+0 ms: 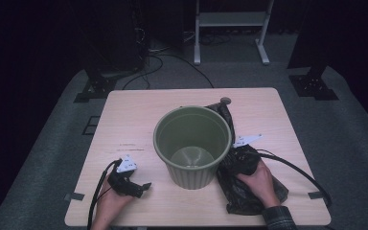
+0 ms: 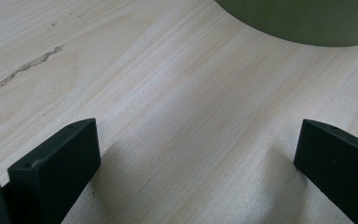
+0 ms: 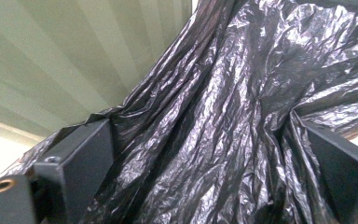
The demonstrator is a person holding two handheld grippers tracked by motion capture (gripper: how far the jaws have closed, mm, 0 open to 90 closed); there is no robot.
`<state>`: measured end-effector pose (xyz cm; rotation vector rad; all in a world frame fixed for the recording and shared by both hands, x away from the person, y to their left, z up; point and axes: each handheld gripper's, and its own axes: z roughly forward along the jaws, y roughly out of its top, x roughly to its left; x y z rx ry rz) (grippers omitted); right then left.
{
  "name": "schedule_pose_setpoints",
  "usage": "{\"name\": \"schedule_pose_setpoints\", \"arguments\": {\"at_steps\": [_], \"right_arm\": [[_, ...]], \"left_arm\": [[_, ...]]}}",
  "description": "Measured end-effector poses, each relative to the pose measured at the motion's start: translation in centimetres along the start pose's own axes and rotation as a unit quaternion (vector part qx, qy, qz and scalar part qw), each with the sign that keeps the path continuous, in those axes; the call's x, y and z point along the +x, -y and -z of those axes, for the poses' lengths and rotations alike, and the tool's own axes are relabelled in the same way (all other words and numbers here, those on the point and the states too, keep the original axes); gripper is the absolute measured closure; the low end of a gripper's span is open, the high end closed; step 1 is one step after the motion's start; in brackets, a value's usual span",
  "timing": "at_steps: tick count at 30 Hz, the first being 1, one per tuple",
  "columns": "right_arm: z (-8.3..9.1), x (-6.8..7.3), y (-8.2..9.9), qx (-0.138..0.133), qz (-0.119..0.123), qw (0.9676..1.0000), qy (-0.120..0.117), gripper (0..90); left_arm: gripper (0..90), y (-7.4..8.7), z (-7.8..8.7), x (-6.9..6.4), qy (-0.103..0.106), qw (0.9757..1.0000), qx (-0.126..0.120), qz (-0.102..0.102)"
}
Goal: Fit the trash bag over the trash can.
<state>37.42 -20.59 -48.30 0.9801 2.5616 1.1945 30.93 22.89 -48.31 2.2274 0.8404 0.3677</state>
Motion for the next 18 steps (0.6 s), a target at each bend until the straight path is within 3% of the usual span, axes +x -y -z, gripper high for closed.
{"name": "schedule_pose_setpoints", "arguments": {"at_steps": [5,8,13,18], "right_arm": [[-0.2,0.9,0.2,0.009,0.042,0.9981,0.044,12.8],[-0.2,1.1,0.1,0.007,0.044,0.998,0.044,16.9],[0.1,1.4,0.3,-0.006,0.049,0.9981,0.037,44.1],[0.5,1.5,0.2,0.0,0.046,0.9986,0.024,76.7]], "left_arm": [[0.0,0.0,0.0,0.0,0.0,1.0,0.0,0.0],[0.0,0.0,0.0,0.0,0.0,1.0,0.0,0.0],[0.0,0.0,0.0,0.0,0.0,1.0,0.0,0.0],[0.0,0.0,0.0,0.0,0.0,1.0,0.0,0.0]]}}
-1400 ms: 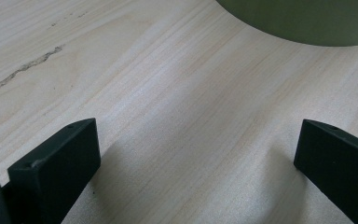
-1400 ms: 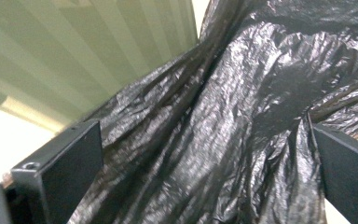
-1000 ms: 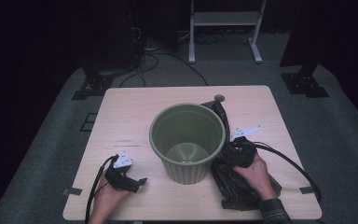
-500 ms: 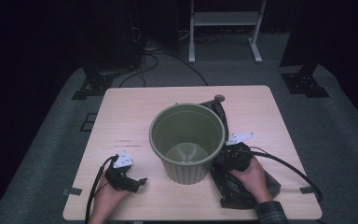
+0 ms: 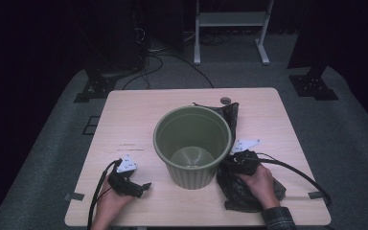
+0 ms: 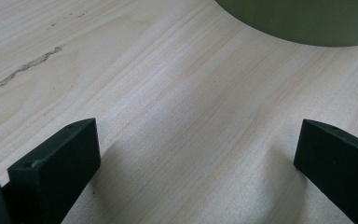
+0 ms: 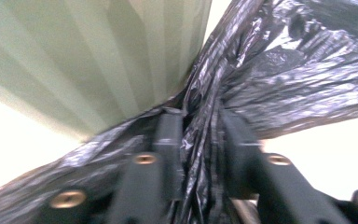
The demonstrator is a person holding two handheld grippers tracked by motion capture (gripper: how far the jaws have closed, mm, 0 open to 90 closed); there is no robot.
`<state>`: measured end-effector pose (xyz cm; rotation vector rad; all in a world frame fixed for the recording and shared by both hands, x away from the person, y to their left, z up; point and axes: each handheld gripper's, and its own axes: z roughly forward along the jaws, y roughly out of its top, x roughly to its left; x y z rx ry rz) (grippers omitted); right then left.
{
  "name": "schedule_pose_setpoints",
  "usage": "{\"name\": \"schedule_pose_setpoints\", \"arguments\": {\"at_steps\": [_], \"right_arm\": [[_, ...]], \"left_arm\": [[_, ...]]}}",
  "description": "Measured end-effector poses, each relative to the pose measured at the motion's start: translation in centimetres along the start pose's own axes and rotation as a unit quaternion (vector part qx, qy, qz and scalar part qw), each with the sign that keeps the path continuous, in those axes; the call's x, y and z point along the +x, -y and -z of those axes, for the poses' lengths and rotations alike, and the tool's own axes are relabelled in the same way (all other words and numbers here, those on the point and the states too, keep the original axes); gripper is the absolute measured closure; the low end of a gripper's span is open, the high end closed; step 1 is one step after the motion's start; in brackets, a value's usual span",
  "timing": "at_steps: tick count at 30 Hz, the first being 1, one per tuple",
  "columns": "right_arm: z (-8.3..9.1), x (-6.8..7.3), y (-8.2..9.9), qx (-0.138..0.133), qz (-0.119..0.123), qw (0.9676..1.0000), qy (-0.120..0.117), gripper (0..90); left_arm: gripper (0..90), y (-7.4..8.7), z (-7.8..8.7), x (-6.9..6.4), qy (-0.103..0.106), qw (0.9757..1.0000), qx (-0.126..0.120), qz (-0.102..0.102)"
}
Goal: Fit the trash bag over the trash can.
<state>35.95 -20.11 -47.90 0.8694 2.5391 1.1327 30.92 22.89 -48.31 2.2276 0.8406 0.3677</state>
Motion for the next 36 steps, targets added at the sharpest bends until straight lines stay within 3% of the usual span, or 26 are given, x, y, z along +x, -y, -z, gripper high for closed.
{"name": "schedule_pose_setpoints", "arguments": {"at_steps": [3,8,15,23,27,36], "right_arm": [[0.1,-0.1,0.1,0.0,-0.002,0.9998,-0.019,87.9],[0.2,-0.1,0.3,-0.001,-0.011,0.9993,-0.036,88.9],[1.1,0.3,0.1,-0.01,-0.004,0.9978,-0.065,88.8],[4.0,0.7,-1.0,-0.036,0.009,0.9946,-0.097,88.8],[5.9,1.1,-2.1,-0.049,0.017,0.9908,-0.125,88.6],[9.1,2.0,-4.1,-0.071,0.042,0.9856,-0.148,88.3]], "left_arm": [[0.0,0.0,0.0,0.0,0.0,1.0,0.0,0.0],[0.0,0.0,0.0,0.0,0.0,1.0,0.0,0.0],[0.0,0.0,0.0,0.0,0.0,1.0,0.0,0.0],[0.0,0.0,0.0,0.0,0.0,1.0,0.0,0.0],[0.0,0.0,0.0,0.0,0.0,1.0,0.0,0.0],[0.0,0.0,0.0,0.0,0.0,1.0,0.0,0.001]]}}
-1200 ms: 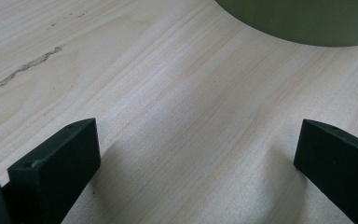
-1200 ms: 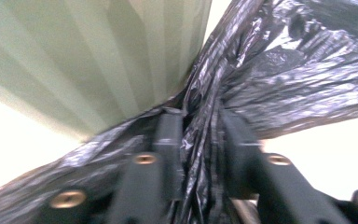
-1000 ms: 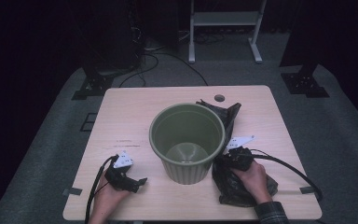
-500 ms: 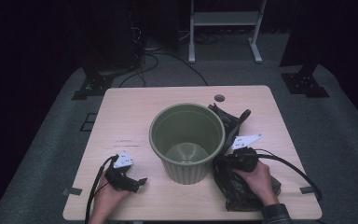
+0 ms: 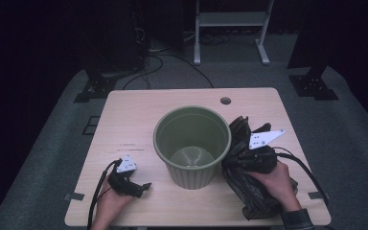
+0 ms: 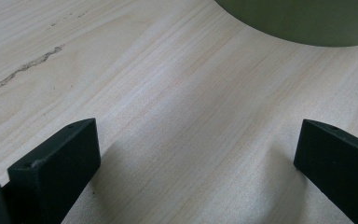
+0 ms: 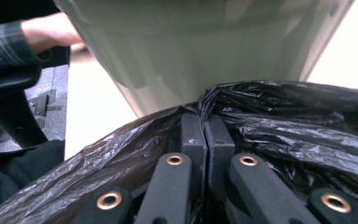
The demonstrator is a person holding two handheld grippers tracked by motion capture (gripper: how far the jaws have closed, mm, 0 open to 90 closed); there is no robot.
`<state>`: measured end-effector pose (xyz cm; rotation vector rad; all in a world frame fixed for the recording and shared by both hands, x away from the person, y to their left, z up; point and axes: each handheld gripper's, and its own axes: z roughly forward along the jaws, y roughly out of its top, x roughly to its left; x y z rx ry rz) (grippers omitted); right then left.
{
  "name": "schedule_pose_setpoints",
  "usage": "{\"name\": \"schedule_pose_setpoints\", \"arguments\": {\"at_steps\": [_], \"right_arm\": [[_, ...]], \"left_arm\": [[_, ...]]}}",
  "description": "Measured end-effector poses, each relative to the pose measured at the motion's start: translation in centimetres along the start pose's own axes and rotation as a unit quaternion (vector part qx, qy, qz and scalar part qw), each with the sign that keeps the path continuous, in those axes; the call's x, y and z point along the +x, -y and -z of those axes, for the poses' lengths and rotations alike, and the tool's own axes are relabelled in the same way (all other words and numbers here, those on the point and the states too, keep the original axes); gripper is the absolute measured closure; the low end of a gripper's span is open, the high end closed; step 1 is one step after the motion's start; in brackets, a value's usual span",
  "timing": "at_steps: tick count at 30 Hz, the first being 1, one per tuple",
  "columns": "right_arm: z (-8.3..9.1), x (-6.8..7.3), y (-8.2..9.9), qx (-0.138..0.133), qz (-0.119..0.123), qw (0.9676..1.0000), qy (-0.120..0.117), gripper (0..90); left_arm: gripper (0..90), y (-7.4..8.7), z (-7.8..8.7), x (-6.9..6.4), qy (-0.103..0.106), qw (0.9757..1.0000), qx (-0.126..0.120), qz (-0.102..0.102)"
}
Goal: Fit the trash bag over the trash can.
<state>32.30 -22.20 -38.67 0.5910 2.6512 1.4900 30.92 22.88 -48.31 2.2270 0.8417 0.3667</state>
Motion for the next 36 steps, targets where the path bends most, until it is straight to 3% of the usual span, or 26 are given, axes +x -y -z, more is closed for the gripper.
{"name": "schedule_pose_setpoints", "arguments": {"at_steps": [7,12,21,36], "right_arm": [[2.3,1.1,-2.1,-0.024,0.02,0.9992,-0.023,88.3],[3.1,1.6,-3.0,-0.03,0.03,0.9985,-0.035,88.2],[3.9,2.7,-4.8,-0.02,0.054,0.9964,-0.063,87.8],[4.9,3.0,-8.1,-0.051,0.074,0.9934,-0.07,88.0]], "left_arm": [[0.0,0.0,0.0,0.0,0.0,1.0,0.001,-0.001],[0.0,0.0,0.0,0.0,0.0,1.0,0.001,-0.001],[0.0,0.0,0.0,0.0,0.0,1.0,0.001,-0.001],[0.0,0.0,0.0,0.0,0.0,1.0,0.001,-0.001]]}}
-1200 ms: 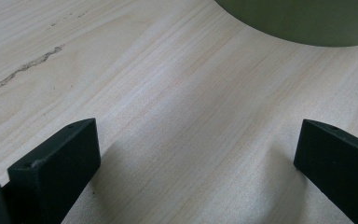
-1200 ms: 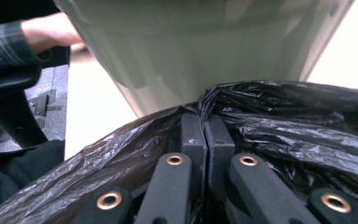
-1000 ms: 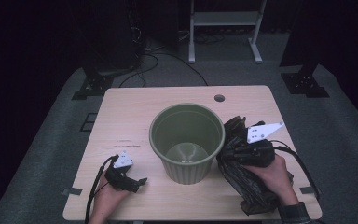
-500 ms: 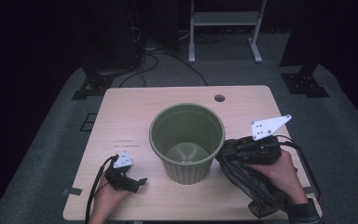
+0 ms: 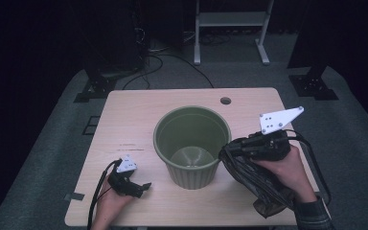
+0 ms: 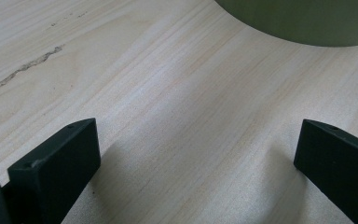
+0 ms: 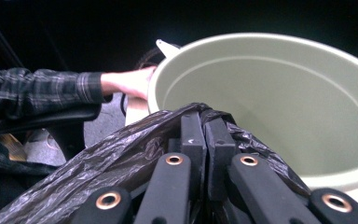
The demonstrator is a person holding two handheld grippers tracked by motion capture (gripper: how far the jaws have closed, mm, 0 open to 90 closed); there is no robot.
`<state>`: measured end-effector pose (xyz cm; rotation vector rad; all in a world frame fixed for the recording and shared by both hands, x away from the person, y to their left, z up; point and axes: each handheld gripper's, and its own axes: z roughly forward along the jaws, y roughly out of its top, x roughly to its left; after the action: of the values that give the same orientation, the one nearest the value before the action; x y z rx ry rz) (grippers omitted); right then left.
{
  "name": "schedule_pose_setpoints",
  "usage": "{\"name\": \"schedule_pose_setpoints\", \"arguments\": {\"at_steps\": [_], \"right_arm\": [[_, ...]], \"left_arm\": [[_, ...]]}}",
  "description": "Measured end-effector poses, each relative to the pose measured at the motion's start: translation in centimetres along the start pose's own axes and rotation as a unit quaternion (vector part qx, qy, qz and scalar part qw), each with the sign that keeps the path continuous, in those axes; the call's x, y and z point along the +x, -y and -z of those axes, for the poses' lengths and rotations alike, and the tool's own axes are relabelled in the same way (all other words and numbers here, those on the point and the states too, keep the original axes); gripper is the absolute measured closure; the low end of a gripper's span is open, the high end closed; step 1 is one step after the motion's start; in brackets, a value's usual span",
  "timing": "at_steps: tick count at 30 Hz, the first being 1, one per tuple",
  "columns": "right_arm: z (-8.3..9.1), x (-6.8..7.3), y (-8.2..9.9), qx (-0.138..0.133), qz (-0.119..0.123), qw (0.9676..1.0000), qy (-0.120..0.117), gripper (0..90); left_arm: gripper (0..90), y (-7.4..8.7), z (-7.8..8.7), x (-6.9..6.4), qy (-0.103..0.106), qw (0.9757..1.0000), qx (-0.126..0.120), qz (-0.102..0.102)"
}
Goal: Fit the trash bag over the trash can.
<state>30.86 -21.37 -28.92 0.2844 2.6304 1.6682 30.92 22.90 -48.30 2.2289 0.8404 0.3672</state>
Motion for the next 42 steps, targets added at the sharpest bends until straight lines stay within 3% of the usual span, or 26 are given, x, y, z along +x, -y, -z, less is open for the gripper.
{"name": "schedule_pose_setpoints", "arguments": {"at_steps": [10,19,21,42], "right_arm": [[-1.2,-0.7,-3.5,-0.009,0.015,0.9997,-0.018,88.0],[-3.3,-1.1,-6.6,-0.004,0.031,0.9989,-0.034,88.1],[-3.9,-1.3,-7.2,-0.01,0.03,0.9984,-0.047,88.1],[-12.7,-2.7,-14.5,-0.012,0.049,0.9918,-0.117,88.0]], "left_arm": [[0.0,0.0,0.0,0.0,0.0,1.0,-0.001,0.0],[0.0,0.0,0.0,0.0,0.001,1.0,-0.001,-0.001],[0.0,0.0,0.0,0.0,0.001,1.0,-0.001,-0.001],[0.0,0.0,0.0,-0.1,0.003,1.0,-0.002,-0.001]]}}
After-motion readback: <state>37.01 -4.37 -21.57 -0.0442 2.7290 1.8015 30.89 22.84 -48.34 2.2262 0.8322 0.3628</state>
